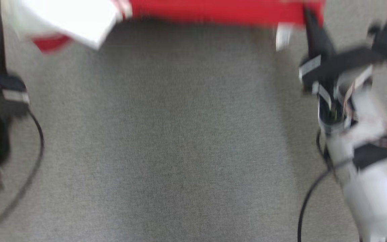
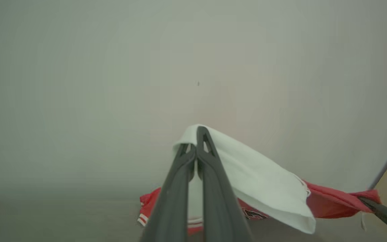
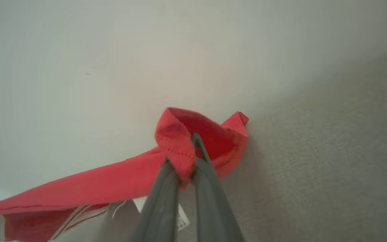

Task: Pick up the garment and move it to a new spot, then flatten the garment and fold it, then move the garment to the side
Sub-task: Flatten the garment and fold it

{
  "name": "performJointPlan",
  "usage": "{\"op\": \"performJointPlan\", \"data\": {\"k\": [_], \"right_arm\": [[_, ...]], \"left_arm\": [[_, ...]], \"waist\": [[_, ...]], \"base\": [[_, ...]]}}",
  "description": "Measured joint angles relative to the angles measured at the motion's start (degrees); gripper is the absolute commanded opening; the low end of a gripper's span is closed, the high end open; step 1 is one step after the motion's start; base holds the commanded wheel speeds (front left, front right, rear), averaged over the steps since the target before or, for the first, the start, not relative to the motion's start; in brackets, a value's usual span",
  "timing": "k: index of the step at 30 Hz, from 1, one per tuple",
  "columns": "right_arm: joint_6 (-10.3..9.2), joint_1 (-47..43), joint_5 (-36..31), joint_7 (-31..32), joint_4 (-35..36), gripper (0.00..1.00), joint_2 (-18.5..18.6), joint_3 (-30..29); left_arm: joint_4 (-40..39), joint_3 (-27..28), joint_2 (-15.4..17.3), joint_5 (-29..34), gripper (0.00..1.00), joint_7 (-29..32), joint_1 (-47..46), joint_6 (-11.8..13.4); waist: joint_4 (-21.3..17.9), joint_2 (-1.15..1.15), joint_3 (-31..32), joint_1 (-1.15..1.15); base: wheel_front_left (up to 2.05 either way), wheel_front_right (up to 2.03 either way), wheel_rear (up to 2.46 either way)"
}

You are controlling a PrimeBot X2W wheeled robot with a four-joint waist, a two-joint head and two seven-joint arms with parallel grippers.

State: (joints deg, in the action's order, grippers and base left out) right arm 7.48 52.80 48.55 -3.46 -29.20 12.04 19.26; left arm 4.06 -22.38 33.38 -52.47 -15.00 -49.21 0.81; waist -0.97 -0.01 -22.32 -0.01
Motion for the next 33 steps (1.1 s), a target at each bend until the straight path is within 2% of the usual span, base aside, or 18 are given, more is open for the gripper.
{"op": "performJointPlan", "data": {"k": [4, 7, 11, 14, 17, 20, 23, 26, 33], "right_arm": [[0.01, -9.4, 0.8, 0.3, 5.5, 0.00, 0.6, -0.9], [0.01, -14.0, 0.8, 0.3, 7.8, 0.00, 0.9, -1.9], [0.02, -23.1, 1.3, 0.9, 11.8, 0.00, 0.5, -4.0], [0.02, -29.0, 1.8, 2.1, 14.3, 0.00, -0.5, -4.7], [0.02, -33.5, 1.8, 2.5, 16.2, 0.00, -1.4, -5.7], [0.03, -37.7, 1.6, 3.5, 17.9, 0.00, -1.8, -6.6], [0.03, -42.2, 1.2, 5.1, 19.5, 0.00, -2.0, -7.7], [0.03, -46.2, 0.8, 7.0, 21.2, 0.00, -2.0, -9.0], [0.03, -53.4, -3.1, 12.2, 25.1, 0.00, -3.3, -12.9]], "left_arm": [[-4.5, 4.3, -2.5, 1.6, 0.00, 0.0, 11.5, 1.4], [-5.8, 5.2, -3.8, 3.3, 0.00, 0.0, 16.5, 1.4], [-6.4, 8.2, -8.1, 5.3, 0.00, 0.0, 24.8, 1.3], [-6.1, 9.6, -10.3, 7.8, 0.00, 0.0, 30.2, 0.7], [-5.8, 12.9, -14.2, 8.5, 0.00, 0.0, 35.5, 0.0], [-4.9, 14.6, -16.4, 11.3, 0.00, 0.0, 39.8, -1.3], [-4.4, 16.2, -20.0, 12.5, 0.00, 0.0, 44.3, -2.3], [-3.4, 17.5, -21.8, 14.0, 0.00, 0.0, 47.3, -3.5], [0.1, 16.2, -26.5, 17.6, 0.00, 0.0, 53.7, -5.6]], "waist": [[-0.2, 0.00, 3.0, -0.01], [-0.2, 0.00, 4.5, -0.01], [0.1, 0.00, 7.2, -0.01], [0.4, -0.01, 9.0, -0.01], [0.7, 0.00, 10.6, 0.00], [0.9, -0.01, 12.0, 0.00], [1.2, -0.01, 13.4, 0.01], [1.6, -0.01, 14.6, 0.00], [2.6, 0.00, 17.4, 0.01]], "base": [[0.00, 0.00, 0.00], [0.00, 0.00, 0.00], [0.00, 0.00, 0.00], [0.00, 0.00, 0.00], [0.00, 0.00, 0.00], [0.00, 0.00, 0.00], [0.00, 0.00, 0.00], [0.00, 0.00, 0.00], [0.00, 0.00, 0.00]]}}
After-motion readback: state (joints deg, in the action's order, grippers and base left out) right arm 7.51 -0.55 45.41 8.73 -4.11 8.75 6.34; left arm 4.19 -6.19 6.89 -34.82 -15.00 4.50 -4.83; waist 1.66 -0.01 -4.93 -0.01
